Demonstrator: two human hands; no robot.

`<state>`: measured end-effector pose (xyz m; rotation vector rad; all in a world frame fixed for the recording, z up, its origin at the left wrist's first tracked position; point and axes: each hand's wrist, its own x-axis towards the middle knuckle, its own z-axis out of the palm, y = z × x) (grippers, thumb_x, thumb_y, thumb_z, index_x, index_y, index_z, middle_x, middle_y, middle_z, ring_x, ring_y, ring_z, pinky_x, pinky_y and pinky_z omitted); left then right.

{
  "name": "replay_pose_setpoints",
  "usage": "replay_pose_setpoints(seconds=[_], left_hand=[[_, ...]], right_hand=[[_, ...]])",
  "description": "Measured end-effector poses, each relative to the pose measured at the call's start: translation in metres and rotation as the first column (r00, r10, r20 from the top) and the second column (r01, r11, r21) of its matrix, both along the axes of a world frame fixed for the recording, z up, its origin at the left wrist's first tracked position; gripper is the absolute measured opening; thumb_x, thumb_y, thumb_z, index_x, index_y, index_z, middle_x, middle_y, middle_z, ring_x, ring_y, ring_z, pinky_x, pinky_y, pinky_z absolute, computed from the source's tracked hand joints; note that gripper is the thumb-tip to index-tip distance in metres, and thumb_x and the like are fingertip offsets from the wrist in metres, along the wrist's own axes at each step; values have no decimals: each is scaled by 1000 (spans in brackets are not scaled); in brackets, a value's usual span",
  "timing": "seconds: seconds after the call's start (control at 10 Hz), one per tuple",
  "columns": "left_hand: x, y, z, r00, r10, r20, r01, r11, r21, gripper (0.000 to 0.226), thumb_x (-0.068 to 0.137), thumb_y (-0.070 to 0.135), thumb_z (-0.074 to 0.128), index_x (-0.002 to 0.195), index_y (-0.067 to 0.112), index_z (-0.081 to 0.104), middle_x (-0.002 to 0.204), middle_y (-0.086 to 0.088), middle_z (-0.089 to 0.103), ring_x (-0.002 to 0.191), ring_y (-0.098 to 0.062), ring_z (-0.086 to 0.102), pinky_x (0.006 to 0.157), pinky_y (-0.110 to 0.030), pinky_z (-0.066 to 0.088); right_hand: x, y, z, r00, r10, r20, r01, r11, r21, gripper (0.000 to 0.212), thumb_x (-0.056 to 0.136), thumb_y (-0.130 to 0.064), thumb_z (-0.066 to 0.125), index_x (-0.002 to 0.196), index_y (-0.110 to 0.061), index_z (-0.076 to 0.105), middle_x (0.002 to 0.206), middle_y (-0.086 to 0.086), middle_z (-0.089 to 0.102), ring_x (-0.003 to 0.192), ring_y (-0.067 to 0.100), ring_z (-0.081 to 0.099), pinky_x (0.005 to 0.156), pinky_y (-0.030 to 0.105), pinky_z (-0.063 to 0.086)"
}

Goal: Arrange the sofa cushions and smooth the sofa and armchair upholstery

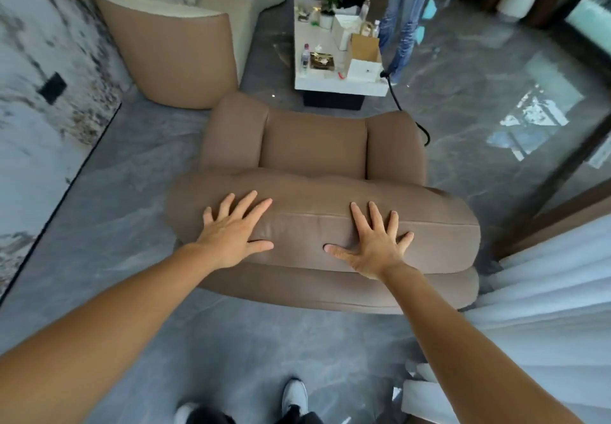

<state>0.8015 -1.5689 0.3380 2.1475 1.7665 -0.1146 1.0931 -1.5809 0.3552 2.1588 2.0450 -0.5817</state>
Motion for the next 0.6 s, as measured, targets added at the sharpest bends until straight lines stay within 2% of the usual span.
replay_pose_setpoints(seconds=[0.1,0.2,0.3,0.4,0.5,0.6], left_hand=[[-4,-11,7,999,32,3,-32,999,-15,77,91,60,46,148,51,-5,162,17,-10,149,-27,-2,113,-65,17],[-20,-22,13,998,66,22,-64,996,-60,81,93,46,53,150,48,-5,163,17,-8,148,-25,10,111,-57,29],[-54,-27,22,980,184,81,-164,965,-205,77,91,49,54,154,38,10,163,5,16,146,-23,23,117,-41,26],[-98,-37,36,949,310,54,-281,912,-298,68,90,55,52,150,31,31,150,0,45,141,-25,33,115,-40,28],[-151,-48,59,909,415,22,-403,893,-203,60,94,51,50,146,25,40,145,-4,51,136,-26,40,111,-35,32],[-204,-61,91,856,513,-63,-517,846,-129,61,95,55,41,146,22,39,149,-11,44,135,-31,41,110,-42,36]], right_hand=[[-10,-4,5,999,23,35,-23,1000,5,103,65,-96,32,149,-53,-7,166,-5,-7,147,43,-14,112,73,0],[-29,-2,11,997,46,56,-46,999,1,94,68,-94,26,148,-56,-3,166,-3,-6,146,44,-12,113,71,3],[-55,7,21,991,90,99,-90,996,3,90,71,-92,26,149,-54,3,165,2,-1,145,45,-6,112,70,8],[-98,14,33,966,210,149,-211,977,-15,84,74,-87,30,149,-53,13,162,5,7,143,45,2,111,70,12],[-156,23,39,906,383,182,-368,923,-108,78,76,-80,39,147,-51,24,160,7,11,142,45,9,110,66,18],[-230,36,64,848,529,28,-514,835,-195,70,84,-64,52,148,-39,37,157,7,28,142,37,26,110,50,31]])
